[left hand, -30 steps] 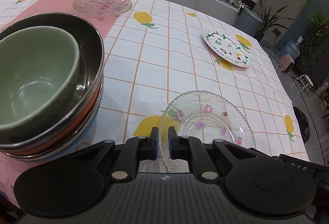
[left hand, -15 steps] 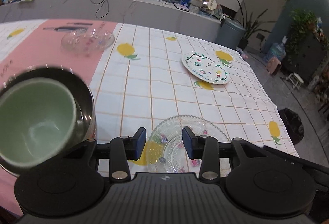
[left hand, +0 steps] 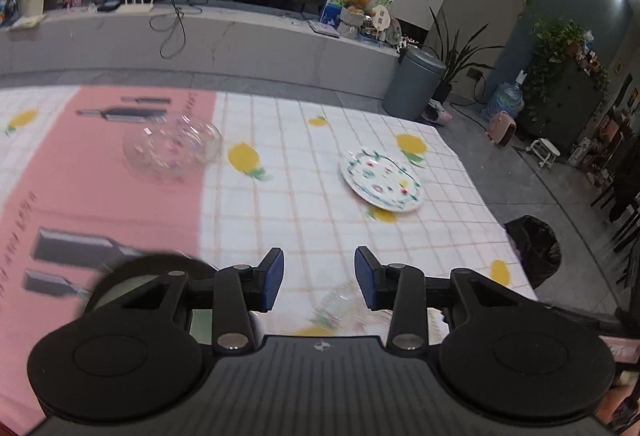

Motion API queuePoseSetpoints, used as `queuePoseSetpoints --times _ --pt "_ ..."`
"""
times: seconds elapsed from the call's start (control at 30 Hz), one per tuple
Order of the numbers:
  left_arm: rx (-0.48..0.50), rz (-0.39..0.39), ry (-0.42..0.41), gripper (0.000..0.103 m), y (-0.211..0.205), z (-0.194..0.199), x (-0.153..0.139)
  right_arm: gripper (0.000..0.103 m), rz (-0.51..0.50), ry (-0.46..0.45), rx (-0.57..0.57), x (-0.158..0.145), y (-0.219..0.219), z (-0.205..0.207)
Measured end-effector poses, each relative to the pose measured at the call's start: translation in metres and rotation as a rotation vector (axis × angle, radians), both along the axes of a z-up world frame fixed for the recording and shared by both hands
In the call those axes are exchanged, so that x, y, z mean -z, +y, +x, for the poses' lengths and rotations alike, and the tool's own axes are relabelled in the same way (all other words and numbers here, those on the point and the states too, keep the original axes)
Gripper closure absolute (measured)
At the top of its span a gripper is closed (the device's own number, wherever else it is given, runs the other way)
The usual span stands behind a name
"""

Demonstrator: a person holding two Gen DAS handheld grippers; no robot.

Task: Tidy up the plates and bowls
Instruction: 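Open both grippers and release the glass plate, then move both grippers to the second glass plate on the pink runner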

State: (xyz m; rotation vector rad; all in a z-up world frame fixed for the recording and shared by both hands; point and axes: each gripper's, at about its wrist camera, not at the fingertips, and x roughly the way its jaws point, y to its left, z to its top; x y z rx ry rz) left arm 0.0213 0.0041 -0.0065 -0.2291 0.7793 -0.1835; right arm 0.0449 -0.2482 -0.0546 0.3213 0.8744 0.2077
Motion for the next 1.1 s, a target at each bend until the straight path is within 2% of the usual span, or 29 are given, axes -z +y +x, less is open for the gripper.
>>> queuePoseSetpoints --times 0.13,0.37,0.57,0.67,1.1 --pt "-0.029 0.049 0.023 0.058 0.029 0.015 -0.003 0.039 0.013 0.018 -0.058 -0.010 0.023 0.017" --pt "-0.087 0.077 0.017 0.058 0.089 0.039 0.000 0.037 0.028 0.028 -0.090 -0.019 0.060 0.055" --pt "-0.136 0.003 0.010 0.058 0.142 0.059 0.013 0.037 0.000 0.069 -0.142 -0.015 0.090 0.095" --pt "-0.174 -0.009 0.020 0.058 0.162 0.071 0.025 0.037 -0.003 0.097 -0.170 -0.009 0.106 0.116" --pt "-0.273 -0.111 0.079 0.053 0.207 0.124 0.081 0.037 -0.028 0.253 -0.251 0.039 0.167 0.201"
